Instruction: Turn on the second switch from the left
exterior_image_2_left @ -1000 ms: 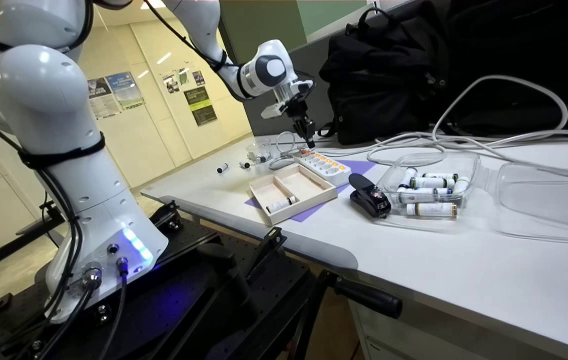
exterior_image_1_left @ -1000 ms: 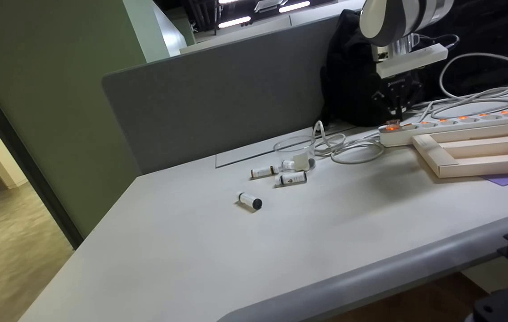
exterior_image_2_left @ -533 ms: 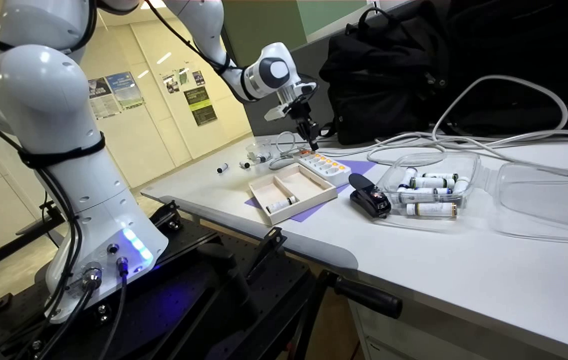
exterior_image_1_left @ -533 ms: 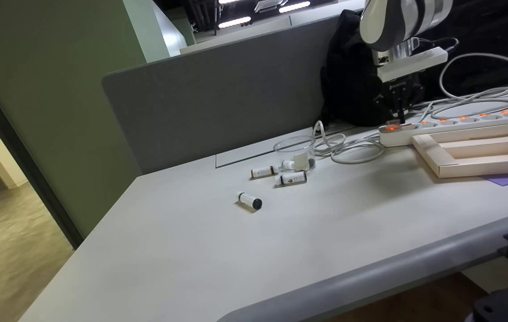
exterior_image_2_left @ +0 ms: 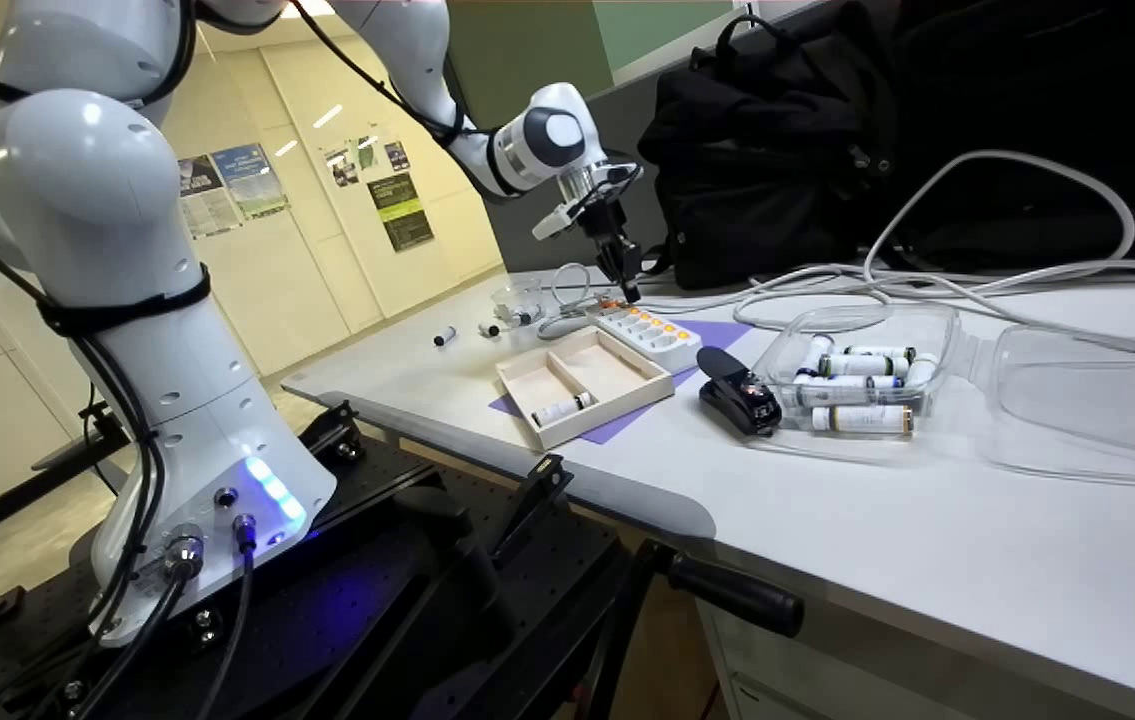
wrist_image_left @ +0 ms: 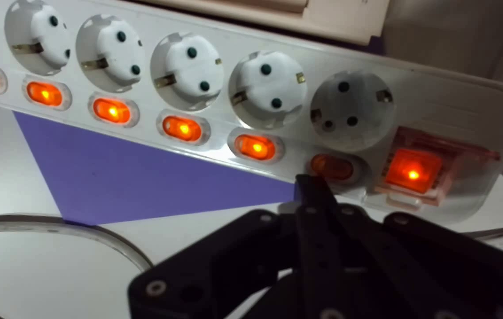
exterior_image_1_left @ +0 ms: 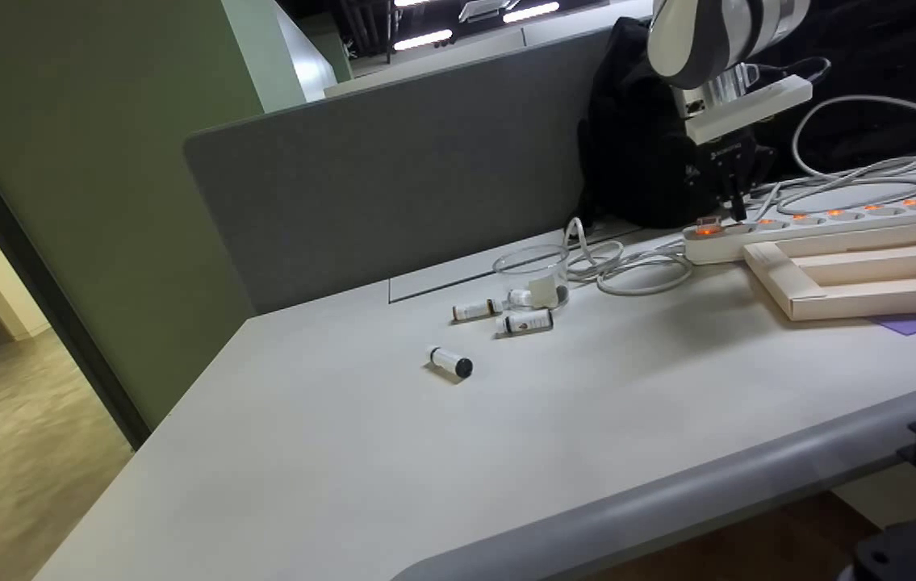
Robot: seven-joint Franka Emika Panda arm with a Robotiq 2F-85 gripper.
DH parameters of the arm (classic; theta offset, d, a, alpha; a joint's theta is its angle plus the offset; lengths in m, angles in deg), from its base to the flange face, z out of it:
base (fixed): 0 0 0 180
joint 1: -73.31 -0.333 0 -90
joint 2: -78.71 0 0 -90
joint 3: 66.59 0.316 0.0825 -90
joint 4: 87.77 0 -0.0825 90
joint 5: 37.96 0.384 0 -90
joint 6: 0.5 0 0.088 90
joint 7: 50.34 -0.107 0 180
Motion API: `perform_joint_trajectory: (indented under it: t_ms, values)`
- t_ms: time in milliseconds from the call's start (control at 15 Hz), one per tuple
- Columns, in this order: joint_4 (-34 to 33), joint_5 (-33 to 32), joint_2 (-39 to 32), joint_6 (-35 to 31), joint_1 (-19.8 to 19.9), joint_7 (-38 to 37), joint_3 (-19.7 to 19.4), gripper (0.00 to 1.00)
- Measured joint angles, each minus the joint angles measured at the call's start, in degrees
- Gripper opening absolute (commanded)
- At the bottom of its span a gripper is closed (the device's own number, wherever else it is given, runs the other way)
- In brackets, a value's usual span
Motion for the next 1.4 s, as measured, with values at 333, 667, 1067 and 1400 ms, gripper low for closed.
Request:
perform_joint_trajectory:
  t_ms: [333, 667, 1067, 1400]
  values:
    - [-1.77, -0.08, 0.06, 3.19, 0.76, 0.01, 0.07, 0.0]
    - [-1.95, -0.07, 0.06, 5.57, 1.26, 0.01, 1.0, 0.0]
    - [-1.95, 0.85, 0.03, 6.1, 1.89, 0.01, 2.33, 0.0]
    - [-1.95, 1.77, -0.27, 5.33, 2.75, 0.01, 3.21, 0.0]
